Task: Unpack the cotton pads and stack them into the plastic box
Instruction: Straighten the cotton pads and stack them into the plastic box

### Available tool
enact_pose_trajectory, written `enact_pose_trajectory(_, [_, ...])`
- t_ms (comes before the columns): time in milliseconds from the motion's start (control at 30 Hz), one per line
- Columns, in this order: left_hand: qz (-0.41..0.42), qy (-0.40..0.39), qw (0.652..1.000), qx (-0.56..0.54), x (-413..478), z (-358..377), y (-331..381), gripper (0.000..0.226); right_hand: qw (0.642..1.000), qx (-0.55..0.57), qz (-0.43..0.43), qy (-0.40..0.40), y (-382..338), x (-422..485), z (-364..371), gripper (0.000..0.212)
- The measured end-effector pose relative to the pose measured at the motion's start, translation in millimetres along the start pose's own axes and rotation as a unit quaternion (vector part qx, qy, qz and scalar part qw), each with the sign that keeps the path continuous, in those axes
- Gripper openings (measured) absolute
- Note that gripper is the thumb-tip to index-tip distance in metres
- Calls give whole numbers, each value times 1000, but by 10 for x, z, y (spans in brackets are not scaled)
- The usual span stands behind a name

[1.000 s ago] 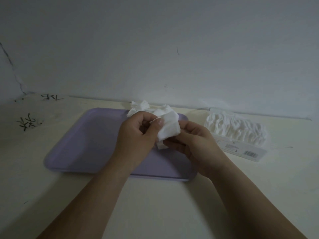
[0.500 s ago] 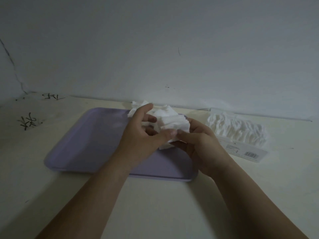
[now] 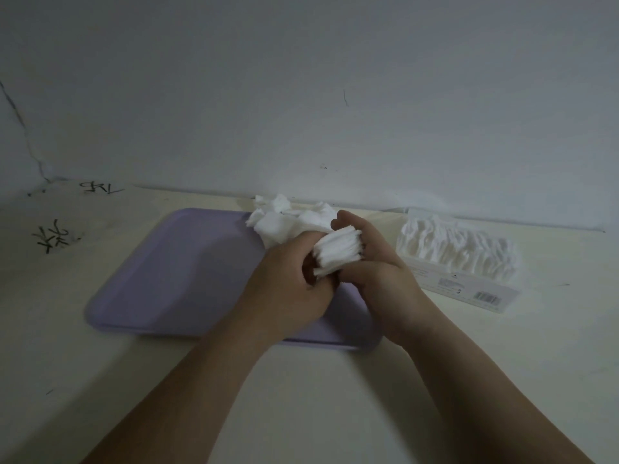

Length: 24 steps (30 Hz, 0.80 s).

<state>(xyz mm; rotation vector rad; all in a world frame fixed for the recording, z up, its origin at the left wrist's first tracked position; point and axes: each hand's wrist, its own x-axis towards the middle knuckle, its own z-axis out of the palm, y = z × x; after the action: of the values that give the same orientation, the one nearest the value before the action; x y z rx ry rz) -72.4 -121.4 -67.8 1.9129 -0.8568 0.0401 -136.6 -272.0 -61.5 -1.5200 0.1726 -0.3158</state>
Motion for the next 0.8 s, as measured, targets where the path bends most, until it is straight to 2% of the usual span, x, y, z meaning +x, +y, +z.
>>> enact_pose_trajectory(67, [11, -9, 998, 56, -11, 18, 5, 39, 1000, -29, 3, -11, -4, -17, 11, 78])
enact_pose_trajectory(133, [11, -3, 999, 49, -1, 17, 10, 40, 1000, -31, 7, -3, -28, -19, 22, 74])
enact_pose_trajectory(300, [-59, 35, 989, -130, 52, -21, 2, 30, 999, 31, 12, 10, -69, -9, 15, 60])
enact_pose_trajectory(367, [-76, 56, 985, -145, 63, -20, -11, 32, 999, 42, 17, 8, -67, -16, 18, 59])
enact_pose_trajectory(500, [-62, 91, 983, -148, 59, -29, -3, 38, 999, 19, 13, 26, -85, -28, 38, 62])
enact_pose_trajectory(667, [-33, 48, 983, -174, 29, 14, 23, 46, 1000, -7, 24, 4, -69, -51, 47, 71])
enact_pose_trajectory(800, [-4, 74, 984, -165, 22, -4, 41, 43, 1000, 9, 22, 19, -62, -31, 37, 63])
